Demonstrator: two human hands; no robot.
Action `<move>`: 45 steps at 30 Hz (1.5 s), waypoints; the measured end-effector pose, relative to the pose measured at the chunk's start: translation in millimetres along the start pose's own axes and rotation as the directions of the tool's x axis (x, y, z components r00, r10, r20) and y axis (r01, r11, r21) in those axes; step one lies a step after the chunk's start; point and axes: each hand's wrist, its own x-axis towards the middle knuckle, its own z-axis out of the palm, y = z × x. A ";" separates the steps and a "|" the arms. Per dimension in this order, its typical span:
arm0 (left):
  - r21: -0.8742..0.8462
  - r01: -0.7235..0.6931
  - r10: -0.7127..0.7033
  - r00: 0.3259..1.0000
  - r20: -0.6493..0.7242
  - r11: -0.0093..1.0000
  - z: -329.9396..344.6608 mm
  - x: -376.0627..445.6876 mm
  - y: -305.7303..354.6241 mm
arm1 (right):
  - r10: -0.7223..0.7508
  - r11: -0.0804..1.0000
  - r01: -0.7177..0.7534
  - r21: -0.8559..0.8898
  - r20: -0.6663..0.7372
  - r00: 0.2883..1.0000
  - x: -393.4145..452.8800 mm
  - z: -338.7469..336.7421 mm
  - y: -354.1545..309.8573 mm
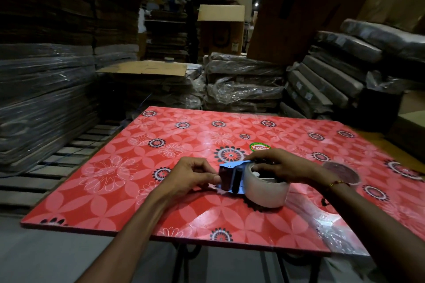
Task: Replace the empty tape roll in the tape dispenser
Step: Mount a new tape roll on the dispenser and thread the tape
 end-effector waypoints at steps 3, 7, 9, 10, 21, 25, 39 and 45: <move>0.084 0.033 -0.039 0.997 0.065 0.996 -3.8 0.6 2.0 | 0.017 0.994 -0.017 0.106 0.003 1.000 -3.6 1.1 1.3; 0.119 0.020 -0.036 0.990 0.139 0.993 -3.6 2.6 15.4 | 0.040 0.977 -0.043 0.210 0.020 0.999 -10.2 -3.0 -3.3; 0.139 0.013 -0.037 0.984 0.176 0.990 -3.4 3.9 26.8 | 0.052 0.968 -0.059 0.243 0.034 0.998 -14.2 -5.0 -7.5; 0.163 0.009 -0.043 0.977 0.208 0.987 -4.2 4.6 33.1 | 0.057 0.960 -0.066 0.272 0.044 0.997 -17.0 -4.8 -9.3; -0.023 0.045 -0.033 0.922 0.385 0.999 -2.7 -6.7 60.6 | 0.088 0.673 -0.064 0.737 0.007 0.996 -44.1 27.4 -7.7; -0.123 0.014 0.007 0.986 0.165 0.992 3.4 -18.8 54.6 | 0.129 0.617 0.008 0.787 -0.110 0.986 -45.6 40.7 -2.3; 0.041 -0.192 0.193 0.913 -0.360 0.981 57.5 -24.2 43.4 | 0.260 0.437 0.089 0.895 -0.221 0.940 -54.4 62.3 -22.9; 0.022 -0.177 0.173 0.924 -0.341 0.984 54.5 -17.0 51.4 | 0.276 0.444 0.074 0.893 -0.215 0.937 -55.7 62.8 -21.6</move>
